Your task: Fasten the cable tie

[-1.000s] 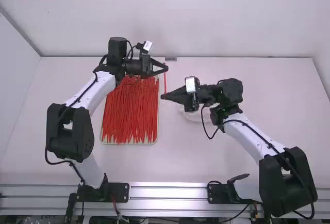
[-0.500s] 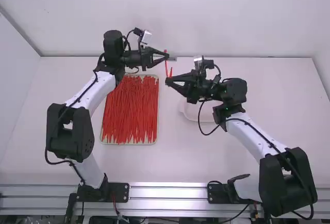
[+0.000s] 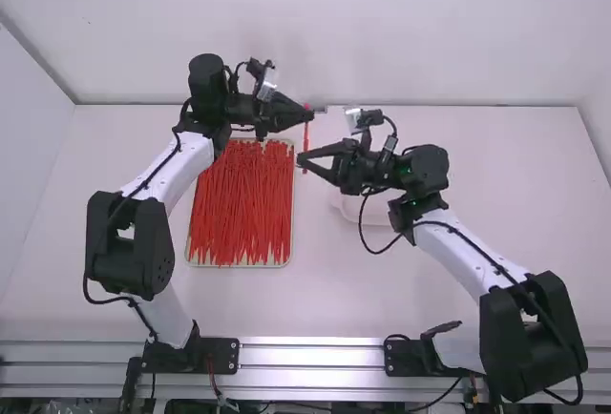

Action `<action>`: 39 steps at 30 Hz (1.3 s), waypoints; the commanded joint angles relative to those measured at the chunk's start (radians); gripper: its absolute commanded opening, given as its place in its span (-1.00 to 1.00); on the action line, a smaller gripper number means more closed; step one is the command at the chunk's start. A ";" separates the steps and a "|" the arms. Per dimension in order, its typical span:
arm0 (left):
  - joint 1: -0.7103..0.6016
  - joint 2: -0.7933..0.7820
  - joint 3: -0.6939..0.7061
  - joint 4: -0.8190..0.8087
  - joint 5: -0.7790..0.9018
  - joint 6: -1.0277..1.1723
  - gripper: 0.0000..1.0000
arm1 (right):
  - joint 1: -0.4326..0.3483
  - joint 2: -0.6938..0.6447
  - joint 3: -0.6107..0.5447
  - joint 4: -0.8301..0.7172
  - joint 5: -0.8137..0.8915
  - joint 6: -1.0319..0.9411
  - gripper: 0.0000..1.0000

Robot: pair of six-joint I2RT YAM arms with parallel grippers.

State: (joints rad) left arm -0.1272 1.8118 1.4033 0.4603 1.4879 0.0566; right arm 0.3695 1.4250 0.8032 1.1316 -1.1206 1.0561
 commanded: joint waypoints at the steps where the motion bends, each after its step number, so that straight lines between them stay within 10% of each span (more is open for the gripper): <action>1: 0.010 -0.005 -0.006 -0.007 0.070 0.145 -0.98 | -0.002 0.002 0.025 -0.013 -0.008 0.035 -1.00; 39: 0.008 -0.005 -0.072 0.140 0.082 0.272 -0.98 | 0.022 0.002 0.027 -0.270 0.232 0.007 -1.00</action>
State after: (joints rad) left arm -0.1268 1.8122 1.3495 0.5732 1.5524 0.3164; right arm 0.3935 1.4250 0.8032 0.8688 -0.8913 1.0821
